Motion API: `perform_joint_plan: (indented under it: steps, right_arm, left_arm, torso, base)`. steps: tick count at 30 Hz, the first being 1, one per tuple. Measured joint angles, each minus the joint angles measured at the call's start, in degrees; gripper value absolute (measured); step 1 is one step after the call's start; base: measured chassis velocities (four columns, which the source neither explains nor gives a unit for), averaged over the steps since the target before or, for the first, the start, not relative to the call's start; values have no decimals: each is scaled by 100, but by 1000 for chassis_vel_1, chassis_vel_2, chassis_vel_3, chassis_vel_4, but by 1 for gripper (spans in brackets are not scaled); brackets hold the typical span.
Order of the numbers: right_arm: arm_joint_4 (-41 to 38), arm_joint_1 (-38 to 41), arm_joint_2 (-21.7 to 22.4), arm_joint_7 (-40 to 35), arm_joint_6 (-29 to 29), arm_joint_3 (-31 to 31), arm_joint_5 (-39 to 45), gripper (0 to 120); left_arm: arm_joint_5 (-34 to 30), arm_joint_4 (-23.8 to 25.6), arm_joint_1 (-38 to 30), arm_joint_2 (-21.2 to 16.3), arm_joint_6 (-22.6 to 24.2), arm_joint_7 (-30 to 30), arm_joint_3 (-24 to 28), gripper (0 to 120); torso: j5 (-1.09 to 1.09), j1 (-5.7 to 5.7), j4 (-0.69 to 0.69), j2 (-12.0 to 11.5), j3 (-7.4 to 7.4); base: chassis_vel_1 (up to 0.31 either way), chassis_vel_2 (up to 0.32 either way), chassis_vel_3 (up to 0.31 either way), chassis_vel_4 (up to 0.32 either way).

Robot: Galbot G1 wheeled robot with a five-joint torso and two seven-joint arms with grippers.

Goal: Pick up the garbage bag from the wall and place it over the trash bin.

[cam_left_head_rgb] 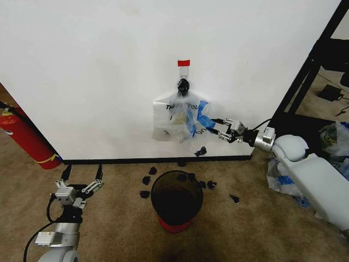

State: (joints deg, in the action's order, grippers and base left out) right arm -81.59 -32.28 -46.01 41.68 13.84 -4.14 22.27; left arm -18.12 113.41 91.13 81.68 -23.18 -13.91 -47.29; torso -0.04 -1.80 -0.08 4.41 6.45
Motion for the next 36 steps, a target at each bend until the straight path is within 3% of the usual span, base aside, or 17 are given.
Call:
perform_joint_plan:
  steps: [4, 12, 14, 17, 20, 25, 27, 29, 31, 34, 36]
  right_arm:
    - [2, -43, 10, -1, 0, -37, 0, 2]
    - [-38, -105, 36, -41, 0, -93, 132, 0]
    - [-106, -160, 53, -141, 23, -94, 450, 0]
    - [-297, -288, 95, -580, 251, 52, 1565, 0]
    - [-379, -364, 96, -744, 327, 81, 1916, 0]
    - [-443, -604, 96, -894, 450, 81, 2149, 0]
    - [-438, -638, 96, -898, 477, 82, 2159, 0]
    - [-410, -694, 96, -903, 536, 90, 2175, 0]
    - [-374, -763, 67, -929, 624, 96, 2214, 0]
    - [-404, -817, 8, -987, 668, 57, 2297, 0]
    - [-422, -825, -9, -1003, 675, 40, 2318, 0]
  left_arm:
    - [0, 4, -1, -22, 14, 0, 2, 100]
    - [-19, 13, -1, -48, 14, 5, -1, 100]
    - [-64, 50, 0, -83, 10, 11, 7, 100]
    - [-340, 342, -160, -378, 10, -4, 181, 100]
    - [-465, 518, -357, -623, 0, -60, 425, 100]
    - [-549, 719, -1024, -1403, 214, -593, 1595, 100]
    - [-505, 692, -1180, -1593, 314, -642, 1809, 100]
    - [-375, 505, -1568, -2035, 515, -631, 2279, 100]
    - [-153, 205, -2258, -2648, 853, -239, 2938, 100]
    - [-140, 94, -3175, -3065, 1562, 576, 3764, 100]
    - [-227, 100, -3430, -3159, 1828, 821, 4021, 100]
  torso:
    - [-1, 0, 0, 0, 0]
    - [-1, 0, 0, 0, 0]
    - [-2, 0, 1, 0, 0]
    - [-1, 0, 2, 0, 0]
    - [1, 0, 1, 0, 0]
    - [-1, 0, -1, 0, 0]
    - [-1, 0, -1, 0, 0]
    - [-1, 1, -1, 0, 0]
    - [-2, 0, 0, 0, 1]
    - [-1, 0, 0, -1, 1]
    - [-2, 0, 0, 0, 1]
  base:
    - [0, 0, 0, 0]
    - [0, 0, 0, 0]
    - [0, 0, 0, 0]
    - [0, 0, 0, 0]
    - [0, 0, 0, 0]
    - [0, 0, 0, 0]
    - [0, 0, 0, 0]
    - [0, 0, 0, 0]
    - [0, 0, 0, 0]
    - [0, 0, 0, 0]
    - [0, 0, 0, 0]
